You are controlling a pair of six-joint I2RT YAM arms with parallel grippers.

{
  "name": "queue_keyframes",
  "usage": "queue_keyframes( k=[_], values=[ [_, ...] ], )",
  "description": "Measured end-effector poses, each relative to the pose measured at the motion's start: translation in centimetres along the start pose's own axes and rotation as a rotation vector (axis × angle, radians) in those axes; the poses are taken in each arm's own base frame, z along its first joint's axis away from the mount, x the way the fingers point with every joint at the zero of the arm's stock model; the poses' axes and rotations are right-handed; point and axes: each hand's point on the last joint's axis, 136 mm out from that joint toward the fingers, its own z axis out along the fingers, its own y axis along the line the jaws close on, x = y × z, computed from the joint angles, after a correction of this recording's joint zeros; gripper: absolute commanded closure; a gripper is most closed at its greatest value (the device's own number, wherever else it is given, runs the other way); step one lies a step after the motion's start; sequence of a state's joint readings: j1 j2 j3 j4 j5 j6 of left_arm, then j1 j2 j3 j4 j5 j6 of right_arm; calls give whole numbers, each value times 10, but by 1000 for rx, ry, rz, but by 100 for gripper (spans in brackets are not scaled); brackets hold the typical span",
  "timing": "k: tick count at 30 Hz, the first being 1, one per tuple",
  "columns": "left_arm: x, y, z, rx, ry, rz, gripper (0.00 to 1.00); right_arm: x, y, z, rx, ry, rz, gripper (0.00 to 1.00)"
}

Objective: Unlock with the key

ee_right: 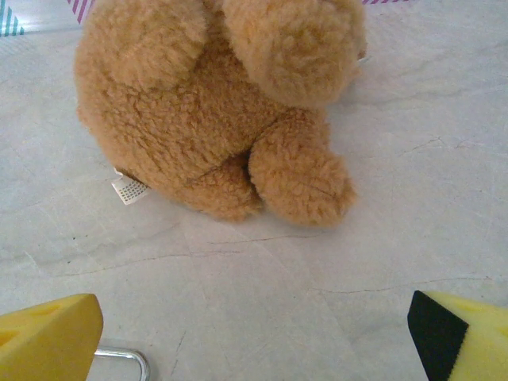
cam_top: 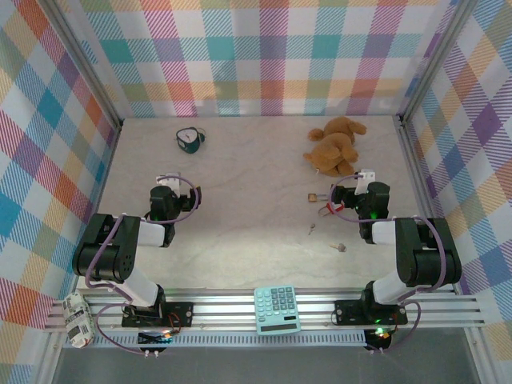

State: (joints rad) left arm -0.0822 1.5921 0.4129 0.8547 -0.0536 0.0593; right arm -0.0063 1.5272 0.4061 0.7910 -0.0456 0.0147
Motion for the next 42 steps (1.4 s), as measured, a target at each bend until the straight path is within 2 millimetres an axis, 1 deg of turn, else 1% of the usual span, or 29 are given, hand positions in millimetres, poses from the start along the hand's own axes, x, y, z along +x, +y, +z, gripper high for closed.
queue_keyframes(
  k=[18,25,34,37,38,40,41,42],
  values=[
    [0,0,0,0,0,0,0,0,0,0,0,0,0,1],
    [-1,8,0,-45,-4,-15,0,0,0,0,0,-1,0,1],
    [-1,9,0,-53,-5,-19,0,0,0,0,2,0,0,1],
    [0,9,-2,-54,3,-18,0,1,0,2,21,38,-1,1],
    [0,9,-5,-55,15,-17,0,-1,-1,4,35,67,1,1],
    [-11,9,-14,-55,32,-21,0,-19,0,6,60,95,13,1],
    [-25,8,-20,-54,23,-35,0,-37,2,5,66,81,19,1],
    [-49,6,-29,-46,-10,-60,0,-57,6,0,71,49,23,1]
  ],
)
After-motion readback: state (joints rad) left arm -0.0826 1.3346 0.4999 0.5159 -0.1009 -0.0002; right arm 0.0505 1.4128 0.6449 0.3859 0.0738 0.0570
